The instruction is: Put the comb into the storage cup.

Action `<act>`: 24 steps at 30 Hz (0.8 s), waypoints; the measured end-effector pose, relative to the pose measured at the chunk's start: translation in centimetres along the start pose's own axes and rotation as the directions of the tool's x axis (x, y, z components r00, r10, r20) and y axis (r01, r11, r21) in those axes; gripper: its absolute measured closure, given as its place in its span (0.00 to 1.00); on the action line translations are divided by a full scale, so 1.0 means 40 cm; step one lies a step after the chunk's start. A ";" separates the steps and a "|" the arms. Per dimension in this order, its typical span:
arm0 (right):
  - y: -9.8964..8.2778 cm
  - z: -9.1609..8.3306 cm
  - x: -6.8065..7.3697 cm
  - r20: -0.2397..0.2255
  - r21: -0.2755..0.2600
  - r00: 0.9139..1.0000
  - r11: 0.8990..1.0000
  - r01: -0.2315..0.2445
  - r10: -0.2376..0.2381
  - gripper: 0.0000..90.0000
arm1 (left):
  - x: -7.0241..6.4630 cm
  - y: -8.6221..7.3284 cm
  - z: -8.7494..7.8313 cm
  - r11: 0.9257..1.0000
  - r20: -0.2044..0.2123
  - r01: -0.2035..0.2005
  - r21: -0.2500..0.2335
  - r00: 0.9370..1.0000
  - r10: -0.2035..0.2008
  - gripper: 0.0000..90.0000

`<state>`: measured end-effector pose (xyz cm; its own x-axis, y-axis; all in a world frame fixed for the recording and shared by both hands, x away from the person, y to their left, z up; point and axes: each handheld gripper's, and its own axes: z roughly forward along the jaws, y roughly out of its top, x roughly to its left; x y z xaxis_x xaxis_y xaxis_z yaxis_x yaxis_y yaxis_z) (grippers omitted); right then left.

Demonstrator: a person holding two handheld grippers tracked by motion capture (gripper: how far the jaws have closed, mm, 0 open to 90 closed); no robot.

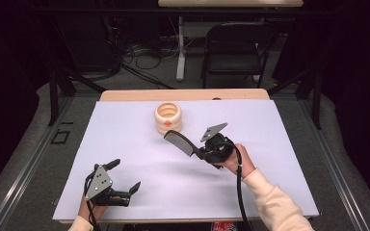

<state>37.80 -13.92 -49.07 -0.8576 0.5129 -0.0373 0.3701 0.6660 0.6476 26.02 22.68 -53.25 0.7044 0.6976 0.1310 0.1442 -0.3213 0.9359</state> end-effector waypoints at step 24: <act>0.008 -0.013 0.003 0.006 -0.100 1.000 0.995 -0.022 0.023 0.80 | 0.000 -0.001 -0.003 1.000 0.000 -0.007 0.006 1.000 0.007 0.00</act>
<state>37.64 -13.93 -48.49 -0.8469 0.5311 -0.0269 0.3514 0.5969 0.7213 25.93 22.76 -53.25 0.7052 0.6955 0.1378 0.1432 -0.3300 0.9331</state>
